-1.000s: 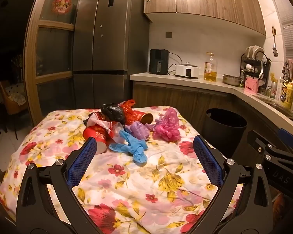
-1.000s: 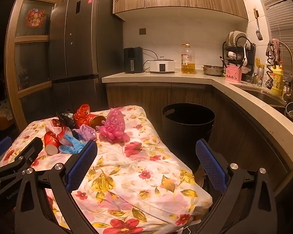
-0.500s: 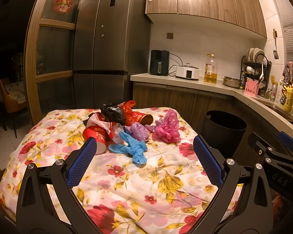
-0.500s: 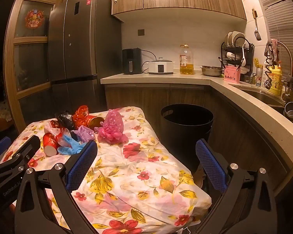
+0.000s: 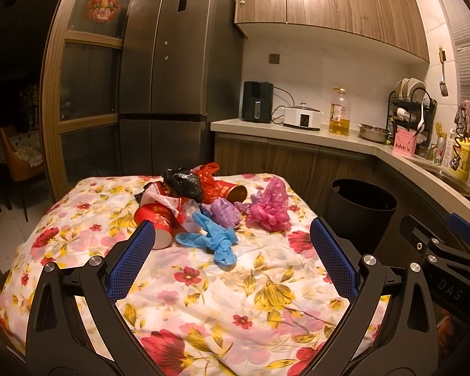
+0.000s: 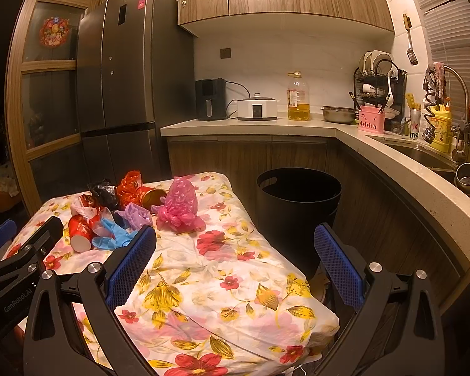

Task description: Collect trash

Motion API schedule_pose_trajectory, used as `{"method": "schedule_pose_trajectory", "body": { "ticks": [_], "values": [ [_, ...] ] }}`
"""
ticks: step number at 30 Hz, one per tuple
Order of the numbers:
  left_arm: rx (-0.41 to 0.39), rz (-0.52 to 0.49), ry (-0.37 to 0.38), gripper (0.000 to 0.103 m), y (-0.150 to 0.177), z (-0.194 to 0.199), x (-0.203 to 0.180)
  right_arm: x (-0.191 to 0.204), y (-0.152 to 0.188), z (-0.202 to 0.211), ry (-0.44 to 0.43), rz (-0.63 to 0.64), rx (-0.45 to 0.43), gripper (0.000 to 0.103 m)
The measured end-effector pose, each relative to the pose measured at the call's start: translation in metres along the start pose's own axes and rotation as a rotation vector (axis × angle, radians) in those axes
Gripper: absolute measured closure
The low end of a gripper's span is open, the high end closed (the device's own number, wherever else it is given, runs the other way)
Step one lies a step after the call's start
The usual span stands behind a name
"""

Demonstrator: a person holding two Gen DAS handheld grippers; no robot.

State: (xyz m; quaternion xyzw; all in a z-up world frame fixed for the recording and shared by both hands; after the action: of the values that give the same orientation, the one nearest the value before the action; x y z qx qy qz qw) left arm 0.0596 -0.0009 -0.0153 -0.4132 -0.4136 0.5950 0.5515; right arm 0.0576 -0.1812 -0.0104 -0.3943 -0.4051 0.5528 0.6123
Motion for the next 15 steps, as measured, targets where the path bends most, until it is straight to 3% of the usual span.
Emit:
{"method": "schedule_pose_trajectory", "body": {
  "ticks": [15],
  "values": [
    [-0.002,0.001,0.001,0.006,-0.0004,0.0005,0.0012,-0.0002,-0.0016,0.0007,0.005,-0.003,-0.01,0.005]
  ]
}}
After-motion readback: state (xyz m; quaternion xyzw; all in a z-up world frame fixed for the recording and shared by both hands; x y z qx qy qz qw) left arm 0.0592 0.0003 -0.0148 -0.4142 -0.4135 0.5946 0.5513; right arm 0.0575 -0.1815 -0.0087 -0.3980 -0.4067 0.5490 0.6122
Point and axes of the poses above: each gripper's, at about its wrist camera, not at the fingertips, and z roughly against the way its jaws point, x to its left, y to its underside, the point moved 6 cm from there along -z, roughly the way its jaws point, and after that the axes turned 2 degrees about -y, right-handed, at the moved point
